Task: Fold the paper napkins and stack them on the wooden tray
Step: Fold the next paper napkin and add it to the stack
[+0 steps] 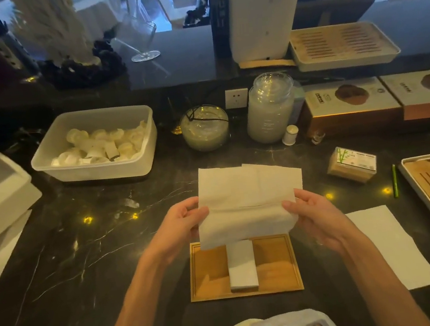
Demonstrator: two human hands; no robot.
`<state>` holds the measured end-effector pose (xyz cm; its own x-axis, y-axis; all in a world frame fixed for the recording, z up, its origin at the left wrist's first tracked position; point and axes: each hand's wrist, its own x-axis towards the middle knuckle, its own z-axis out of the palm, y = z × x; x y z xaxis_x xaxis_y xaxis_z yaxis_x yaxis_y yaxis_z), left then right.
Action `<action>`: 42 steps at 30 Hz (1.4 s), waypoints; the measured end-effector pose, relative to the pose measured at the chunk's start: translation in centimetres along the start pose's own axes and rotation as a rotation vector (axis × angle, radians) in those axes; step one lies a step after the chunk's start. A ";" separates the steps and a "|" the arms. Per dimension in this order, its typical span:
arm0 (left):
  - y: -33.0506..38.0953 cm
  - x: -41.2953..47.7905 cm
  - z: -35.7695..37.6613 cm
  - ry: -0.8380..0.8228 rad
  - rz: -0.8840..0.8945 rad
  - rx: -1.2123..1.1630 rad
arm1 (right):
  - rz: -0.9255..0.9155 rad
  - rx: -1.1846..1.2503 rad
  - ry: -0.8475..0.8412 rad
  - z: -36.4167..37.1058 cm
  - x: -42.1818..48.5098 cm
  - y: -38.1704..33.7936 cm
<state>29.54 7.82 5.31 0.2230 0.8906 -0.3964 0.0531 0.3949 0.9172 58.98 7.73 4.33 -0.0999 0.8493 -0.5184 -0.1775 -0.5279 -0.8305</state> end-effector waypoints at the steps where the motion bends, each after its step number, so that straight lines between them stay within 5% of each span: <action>1: 0.1 0.0 0.0 -0.003 0.009 0.001 | -0.013 -0.009 0.018 -0.1 -0.1 -0.2; 17: 1.4 -0.2 1.2 0.085 0.174 0.116 | -0.404 -0.311 0.153 -0.5 -1.8 -1.5; 25: 1.3 0.1 0.4 -0.010 0.203 0.216 | -0.394 -0.217 -0.103 -0.6 -2.1 -4.0; 29: 0.8 0.6 2.0 0.102 0.411 0.627 | -0.573 -0.617 -0.116 0.7 -1.5 -5.2; 34: 2.1 1.4 5.4 -0.243 0.278 0.477 | -0.643 -0.963 -0.419 3.8 -0.9 -6.5; 37: 2.1 1.4 6.4 -0.195 0.298 0.313 | -0.648 -0.779 -0.320 4.1 -0.6 -6.9; 40: 1.4 0.8 6.7 -0.009 0.256 0.091 | -0.396 -0.316 -0.215 3.1 -0.5 -6.0; 42: 0.8 0.6 6.7 0.062 0.215 0.004 | -0.317 -0.259 -0.173 3.1 -0.5 -4.0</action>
<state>36.24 7.16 6.04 0.1691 0.9664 -0.1934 0.0147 0.1937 0.9810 56.75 9.45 8.56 -0.2468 0.9468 -0.2066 0.0236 -0.2073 -0.9780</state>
